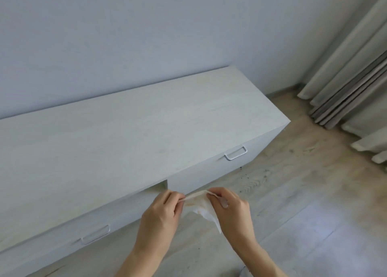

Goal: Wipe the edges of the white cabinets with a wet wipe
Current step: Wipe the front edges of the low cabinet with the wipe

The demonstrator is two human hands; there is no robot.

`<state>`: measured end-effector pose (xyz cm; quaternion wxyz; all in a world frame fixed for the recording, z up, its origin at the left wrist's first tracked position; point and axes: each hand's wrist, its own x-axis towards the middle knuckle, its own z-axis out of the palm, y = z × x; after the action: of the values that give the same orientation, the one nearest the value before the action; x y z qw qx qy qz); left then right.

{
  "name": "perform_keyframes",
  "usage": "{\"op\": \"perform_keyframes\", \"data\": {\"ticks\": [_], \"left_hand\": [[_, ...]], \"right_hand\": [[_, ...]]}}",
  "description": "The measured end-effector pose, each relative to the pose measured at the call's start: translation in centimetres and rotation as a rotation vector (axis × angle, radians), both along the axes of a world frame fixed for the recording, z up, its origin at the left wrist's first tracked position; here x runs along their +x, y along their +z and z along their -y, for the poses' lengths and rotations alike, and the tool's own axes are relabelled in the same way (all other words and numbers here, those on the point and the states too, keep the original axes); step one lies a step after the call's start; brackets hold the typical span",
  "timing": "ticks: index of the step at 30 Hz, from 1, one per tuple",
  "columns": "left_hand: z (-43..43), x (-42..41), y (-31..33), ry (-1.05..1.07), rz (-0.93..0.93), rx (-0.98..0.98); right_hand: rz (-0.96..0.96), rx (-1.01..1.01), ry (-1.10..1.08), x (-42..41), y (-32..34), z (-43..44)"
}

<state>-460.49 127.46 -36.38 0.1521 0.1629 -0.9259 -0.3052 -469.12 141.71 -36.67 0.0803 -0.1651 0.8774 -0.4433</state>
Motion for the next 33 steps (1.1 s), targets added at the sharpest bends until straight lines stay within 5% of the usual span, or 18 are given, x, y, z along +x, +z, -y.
{"op": "perform_keyframes", "data": {"ticks": [11, 27, 33], "left_hand": [[-12.2, -16.3, -1.4, 0.157, -0.06, 0.042], [-13.6, -25.2, -13.5, 0.205, -0.118, -0.04], [-12.3, -26.4, -19.4, 0.236, -0.198, -0.206]], "right_hand": [[-0.137, 0.068, 0.225, -19.9, -0.7, -10.5], [-0.203, -0.069, 0.258, -29.5, -12.7, -10.9], [-0.391, -0.138, 0.427, -31.8, -18.4, -10.6]]}}
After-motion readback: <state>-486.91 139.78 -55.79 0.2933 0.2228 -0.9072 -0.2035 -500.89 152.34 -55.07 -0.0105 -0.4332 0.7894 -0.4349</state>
